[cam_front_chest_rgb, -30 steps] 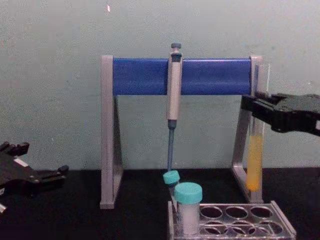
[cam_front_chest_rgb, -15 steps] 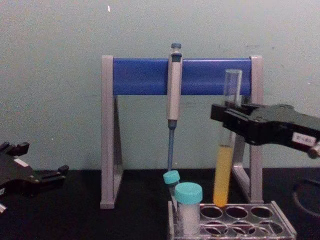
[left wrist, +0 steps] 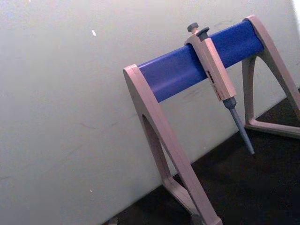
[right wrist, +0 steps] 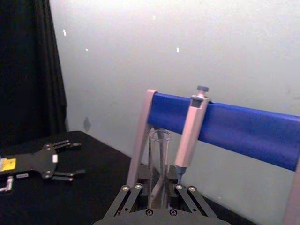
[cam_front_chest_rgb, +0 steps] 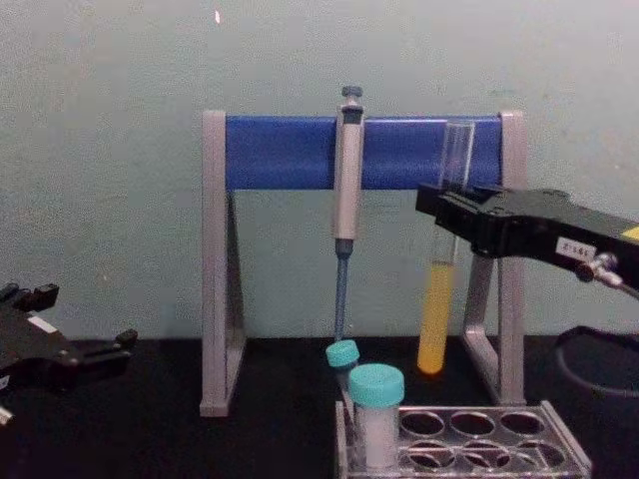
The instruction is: Pick up the test tube from the test tube rack, shake it, then place it back into the test tube rack.
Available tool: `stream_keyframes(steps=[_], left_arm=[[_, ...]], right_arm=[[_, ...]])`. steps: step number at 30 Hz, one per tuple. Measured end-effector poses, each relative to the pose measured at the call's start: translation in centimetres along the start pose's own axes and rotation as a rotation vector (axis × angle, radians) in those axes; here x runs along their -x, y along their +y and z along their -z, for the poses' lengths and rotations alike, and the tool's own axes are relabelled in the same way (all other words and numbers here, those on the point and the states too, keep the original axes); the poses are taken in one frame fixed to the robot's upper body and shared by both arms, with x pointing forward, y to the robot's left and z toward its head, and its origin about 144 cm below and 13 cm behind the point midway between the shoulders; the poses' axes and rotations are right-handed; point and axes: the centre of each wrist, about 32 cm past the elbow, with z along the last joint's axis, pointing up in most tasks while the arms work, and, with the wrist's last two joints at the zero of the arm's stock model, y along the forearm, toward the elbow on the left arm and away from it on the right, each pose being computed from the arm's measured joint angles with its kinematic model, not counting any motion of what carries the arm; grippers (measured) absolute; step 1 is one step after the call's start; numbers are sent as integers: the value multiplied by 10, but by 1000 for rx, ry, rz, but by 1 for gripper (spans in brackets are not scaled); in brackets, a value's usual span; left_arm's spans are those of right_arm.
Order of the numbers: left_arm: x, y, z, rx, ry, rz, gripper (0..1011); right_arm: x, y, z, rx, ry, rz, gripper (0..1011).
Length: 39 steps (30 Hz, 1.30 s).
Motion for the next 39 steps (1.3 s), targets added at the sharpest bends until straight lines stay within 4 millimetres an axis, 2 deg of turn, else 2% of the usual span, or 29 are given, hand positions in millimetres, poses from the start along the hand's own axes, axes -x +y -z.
stream_keyframes(steps=[13, 22, 30, 35, 39], left_arm=[[0, 0, 0, 0, 0, 0, 1001], [0, 0, 0, 0, 0, 0, 1001], [0, 0, 0, 0, 0, 0, 1001], [0, 0, 0, 0, 0, 0, 1001], [0, 0, 0, 0, 0, 0, 1001]], right_arm=[[-5, -11, -3, 9, -13, 44, 235], [-4, -34, -5, 36, -17, 80, 235], [10, -56, -6, 52, -2, 61, 235], [18, -58, -5, 50, 14, 26, 235], [24, -52, -3, 44, 28, -9, 235]])
